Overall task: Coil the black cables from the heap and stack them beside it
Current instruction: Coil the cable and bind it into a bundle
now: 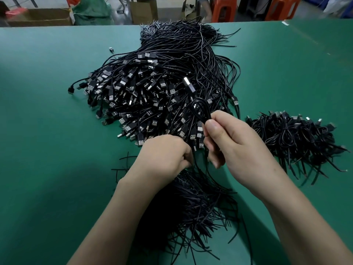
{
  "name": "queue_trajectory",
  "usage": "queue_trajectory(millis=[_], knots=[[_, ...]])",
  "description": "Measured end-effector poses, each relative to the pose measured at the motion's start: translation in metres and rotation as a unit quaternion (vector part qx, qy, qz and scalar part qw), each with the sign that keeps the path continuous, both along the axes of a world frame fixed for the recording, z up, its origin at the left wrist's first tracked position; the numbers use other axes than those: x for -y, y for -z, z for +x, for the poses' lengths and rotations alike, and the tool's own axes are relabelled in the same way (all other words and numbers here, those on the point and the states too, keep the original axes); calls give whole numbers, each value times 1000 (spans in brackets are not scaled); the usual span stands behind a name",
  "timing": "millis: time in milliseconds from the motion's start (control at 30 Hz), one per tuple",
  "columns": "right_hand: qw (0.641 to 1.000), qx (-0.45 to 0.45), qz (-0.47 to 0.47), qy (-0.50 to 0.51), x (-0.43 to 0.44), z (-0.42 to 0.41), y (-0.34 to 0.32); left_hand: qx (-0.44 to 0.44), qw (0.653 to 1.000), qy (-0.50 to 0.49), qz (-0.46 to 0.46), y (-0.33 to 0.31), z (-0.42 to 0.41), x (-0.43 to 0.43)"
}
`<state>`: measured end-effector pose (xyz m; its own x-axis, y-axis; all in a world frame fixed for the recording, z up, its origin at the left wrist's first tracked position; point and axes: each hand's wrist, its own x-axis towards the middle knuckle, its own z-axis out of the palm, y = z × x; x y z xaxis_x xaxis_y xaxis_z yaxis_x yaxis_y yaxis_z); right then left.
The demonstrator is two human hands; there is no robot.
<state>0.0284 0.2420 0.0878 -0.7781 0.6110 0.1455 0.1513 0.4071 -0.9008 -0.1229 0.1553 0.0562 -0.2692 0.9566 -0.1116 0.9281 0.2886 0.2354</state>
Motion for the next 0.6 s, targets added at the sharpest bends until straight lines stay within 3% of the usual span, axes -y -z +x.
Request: queue_trajectory(millis=[100, 200, 333, 433, 600], knots=[[1000, -9, -1, 7, -1, 1, -1, 24, 1000, -1, 16, -2, -3, 3], [999, -42, 3, 23, -3, 3, -5, 112, 986, -57, 110, -12, -10, 7], [998, -65, 7, 19, 1, 3, -9, 314, 895, -168, 269, -29, -7, 13], [999, -50, 16, 11, 7, 0, -8, 449, 844, -130, 263, -42, -2, 16], [998, -46, 31, 34, 11, -2, -8, 530, 804, -73, 260, -49, -3, 18]])
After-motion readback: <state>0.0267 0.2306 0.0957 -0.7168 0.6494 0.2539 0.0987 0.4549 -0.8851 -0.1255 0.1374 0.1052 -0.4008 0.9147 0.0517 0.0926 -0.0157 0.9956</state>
